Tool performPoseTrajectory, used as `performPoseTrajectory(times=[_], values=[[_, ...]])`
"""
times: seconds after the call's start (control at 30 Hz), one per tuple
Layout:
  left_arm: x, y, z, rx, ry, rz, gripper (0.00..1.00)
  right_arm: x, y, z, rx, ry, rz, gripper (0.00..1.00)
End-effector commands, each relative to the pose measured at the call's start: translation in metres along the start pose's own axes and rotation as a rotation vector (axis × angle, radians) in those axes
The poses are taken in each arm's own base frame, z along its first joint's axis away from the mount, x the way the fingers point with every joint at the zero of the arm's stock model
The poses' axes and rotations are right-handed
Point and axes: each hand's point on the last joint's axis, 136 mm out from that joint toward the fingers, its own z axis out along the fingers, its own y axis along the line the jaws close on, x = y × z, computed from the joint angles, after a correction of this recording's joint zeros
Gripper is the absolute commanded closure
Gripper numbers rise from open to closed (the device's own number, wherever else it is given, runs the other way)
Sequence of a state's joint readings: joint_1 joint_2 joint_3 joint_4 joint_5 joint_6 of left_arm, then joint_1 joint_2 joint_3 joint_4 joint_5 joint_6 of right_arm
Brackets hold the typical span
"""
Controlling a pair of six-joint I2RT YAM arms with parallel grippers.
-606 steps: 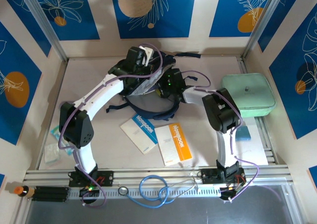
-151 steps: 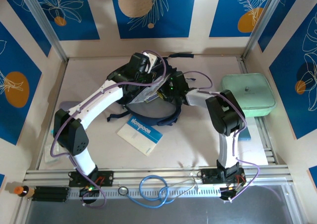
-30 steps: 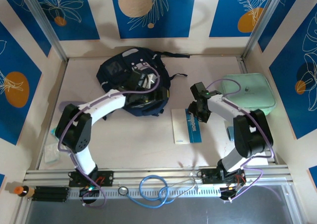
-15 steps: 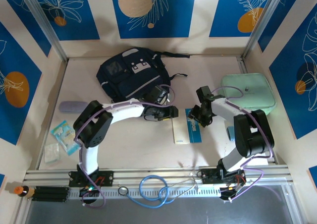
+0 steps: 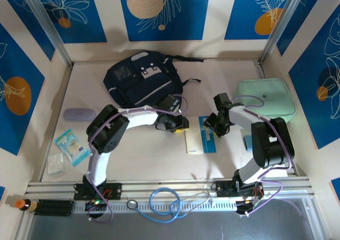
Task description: Pack the student bag
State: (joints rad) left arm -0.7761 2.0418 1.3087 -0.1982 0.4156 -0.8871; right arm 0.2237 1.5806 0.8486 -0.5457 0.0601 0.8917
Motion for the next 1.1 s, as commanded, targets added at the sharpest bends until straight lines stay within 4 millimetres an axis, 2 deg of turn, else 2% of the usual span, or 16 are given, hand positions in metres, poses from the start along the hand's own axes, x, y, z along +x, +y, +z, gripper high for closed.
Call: performPoseTrajectory(times=[0.0, 0.2, 0.53, 0.67, 0.77, 0.9, 1.07], values=[[-0.002, -0.005, 0.003, 0.025, 0.022, -0.018, 0.64, 0.01, -0.006, 0.006, 0.001, 0.044, 0.021, 0.46], [-0.003, 0.0, 0.008, 0.024, 0.035, -0.044, 0.64, 0.011, -0.004, 0.006, -0.008, 0.049, 0.022, 0.47], [-0.005, -0.005, 0.013, 0.061, 0.055, -0.049, 0.67, 0.012, -0.005, 0.006, -0.003, 0.057, 0.021, 0.47], [-0.011, -0.029, 0.005, 0.165, 0.034, -0.002, 0.68, 0.012, -0.005, 0.006, -0.001, 0.056, 0.021, 0.47], [-0.017, -0.05, -0.009, 0.25, -0.012, 0.059, 0.69, 0.011, -0.006, 0.006, 0.007, 0.053, 0.022, 0.47], [-0.021, -0.067, -0.024, 0.301, -0.062, 0.138, 0.7, 0.01, -0.006, 0.006, 0.008, 0.05, 0.023, 0.47], [-0.018, -0.048, -0.014, 0.226, -0.041, 0.109, 0.73, 0.01, -0.001, 0.007, -0.012, 0.058, 0.019, 0.48]])
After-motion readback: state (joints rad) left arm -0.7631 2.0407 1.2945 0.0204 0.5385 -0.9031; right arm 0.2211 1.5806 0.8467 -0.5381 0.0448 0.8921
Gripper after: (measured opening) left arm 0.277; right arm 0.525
